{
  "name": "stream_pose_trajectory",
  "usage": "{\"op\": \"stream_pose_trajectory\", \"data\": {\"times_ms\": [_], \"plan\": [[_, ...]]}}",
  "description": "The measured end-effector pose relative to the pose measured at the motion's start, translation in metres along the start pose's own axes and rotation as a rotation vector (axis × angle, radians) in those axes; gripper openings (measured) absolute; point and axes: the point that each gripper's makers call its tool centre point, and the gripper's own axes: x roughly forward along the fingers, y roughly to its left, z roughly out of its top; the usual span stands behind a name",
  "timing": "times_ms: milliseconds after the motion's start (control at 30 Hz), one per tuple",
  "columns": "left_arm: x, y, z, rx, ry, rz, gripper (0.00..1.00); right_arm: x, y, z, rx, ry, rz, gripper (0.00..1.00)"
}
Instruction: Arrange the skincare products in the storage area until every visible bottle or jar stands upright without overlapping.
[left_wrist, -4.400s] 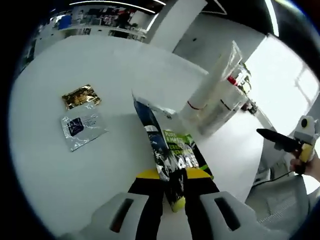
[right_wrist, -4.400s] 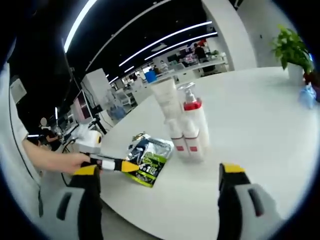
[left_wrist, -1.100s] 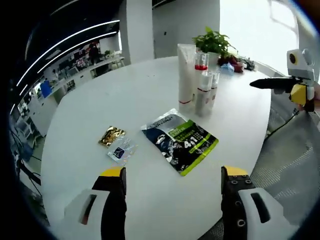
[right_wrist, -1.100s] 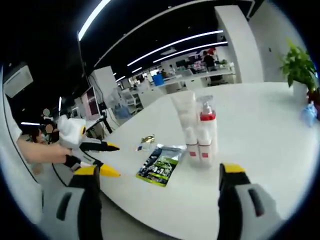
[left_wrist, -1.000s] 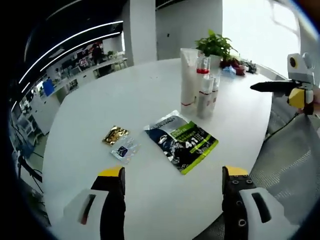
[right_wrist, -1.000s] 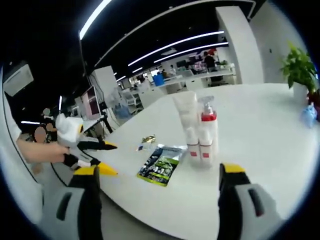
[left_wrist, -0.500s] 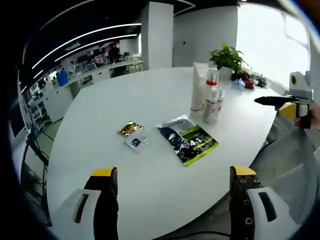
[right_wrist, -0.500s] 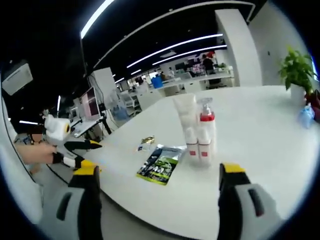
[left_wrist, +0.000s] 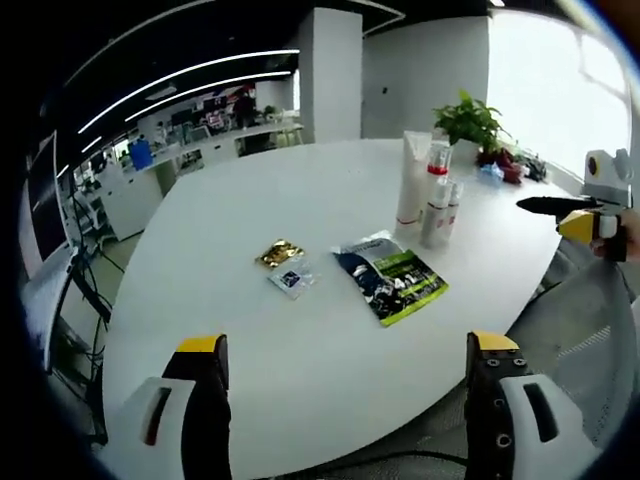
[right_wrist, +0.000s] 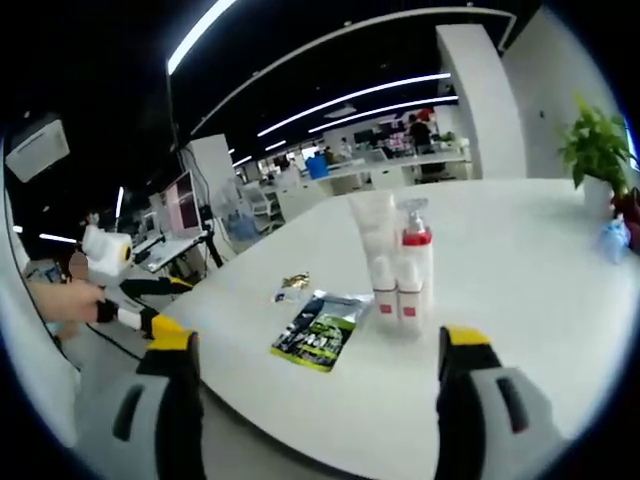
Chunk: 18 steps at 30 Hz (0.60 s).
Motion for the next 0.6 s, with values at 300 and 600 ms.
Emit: {"op": "stream_pose_trajectory", "data": {"times_ms": [300,600], "plan": [[0.003,0.001,-0.003,-0.008,0.023,0.001,0.97,0.001,-0.005,0.000,0.020,-0.001,-0.006,1.00],[0.013,0.003,0.000,-0.055,0.031,0.011,0.96,0.002,-0.007,0.000,0.032,0.002,-0.013,1.00]]}}
